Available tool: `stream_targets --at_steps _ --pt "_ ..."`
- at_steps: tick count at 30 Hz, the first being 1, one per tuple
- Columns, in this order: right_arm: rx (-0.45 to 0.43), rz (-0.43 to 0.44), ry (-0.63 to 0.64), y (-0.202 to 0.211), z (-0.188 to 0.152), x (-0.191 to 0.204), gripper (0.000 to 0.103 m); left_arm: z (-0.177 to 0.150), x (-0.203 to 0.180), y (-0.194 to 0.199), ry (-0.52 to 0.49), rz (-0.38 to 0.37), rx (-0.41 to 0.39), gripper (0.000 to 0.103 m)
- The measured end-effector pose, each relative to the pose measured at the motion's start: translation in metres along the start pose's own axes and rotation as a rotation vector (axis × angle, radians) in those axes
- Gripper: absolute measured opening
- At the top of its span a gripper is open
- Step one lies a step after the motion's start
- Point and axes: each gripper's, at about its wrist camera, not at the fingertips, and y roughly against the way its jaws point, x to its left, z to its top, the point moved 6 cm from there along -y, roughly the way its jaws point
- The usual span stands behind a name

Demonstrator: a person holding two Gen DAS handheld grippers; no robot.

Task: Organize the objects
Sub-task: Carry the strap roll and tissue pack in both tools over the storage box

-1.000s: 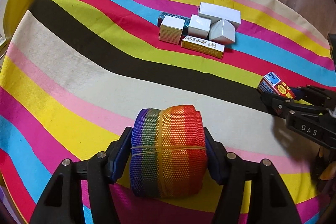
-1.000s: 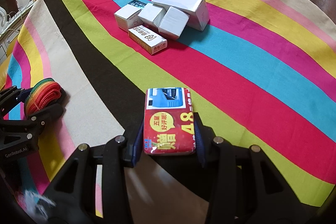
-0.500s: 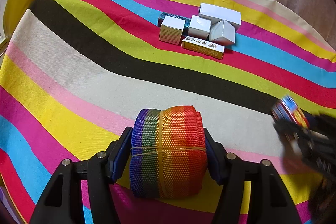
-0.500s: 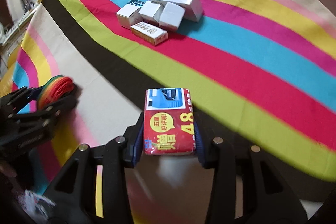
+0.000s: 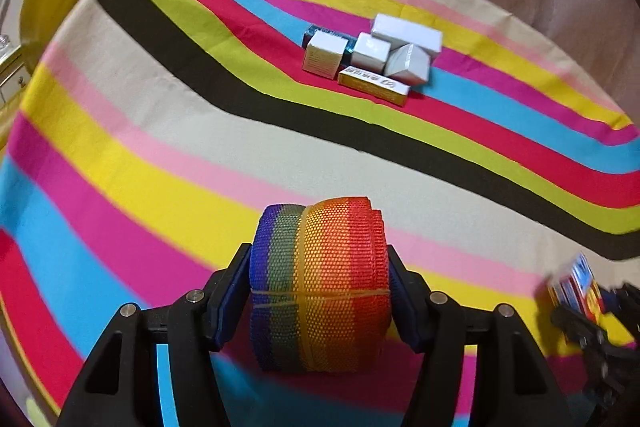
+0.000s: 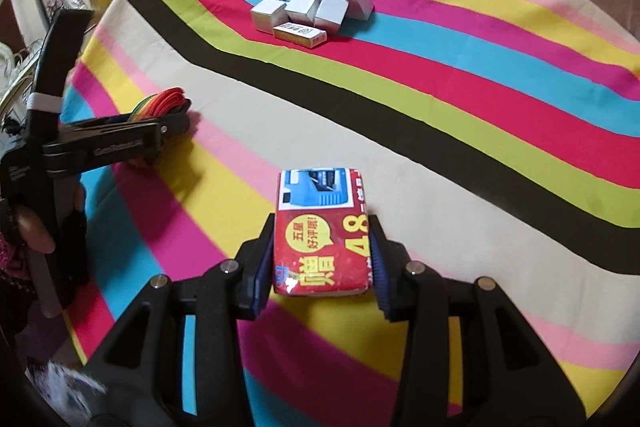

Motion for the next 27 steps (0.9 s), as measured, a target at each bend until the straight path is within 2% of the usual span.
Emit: stream_targets --at_steps 6,11,19,27 --pt "-0.013 0.023 0.004 0.012 -0.002 0.009 0.045 -0.035 -0.004 0.039 -0.048 -0.014 -0.023 0.062" --pt "-0.019 0.045 0.047 0.018 -0.004 0.031 0.045 -0.056 0.002 0.063 -0.035 -0.003 -0.016 0.062" --pt "-0.024 0.063 0.105 0.027 -0.005 0.060 0.045 -0.071 0.014 0.091 -0.010 0.016 -0.011 0.062" --pt "-0.041 0.099 0.176 0.041 -0.002 0.100 0.045 -0.081 0.035 0.120 0.033 0.047 -0.039 0.061"
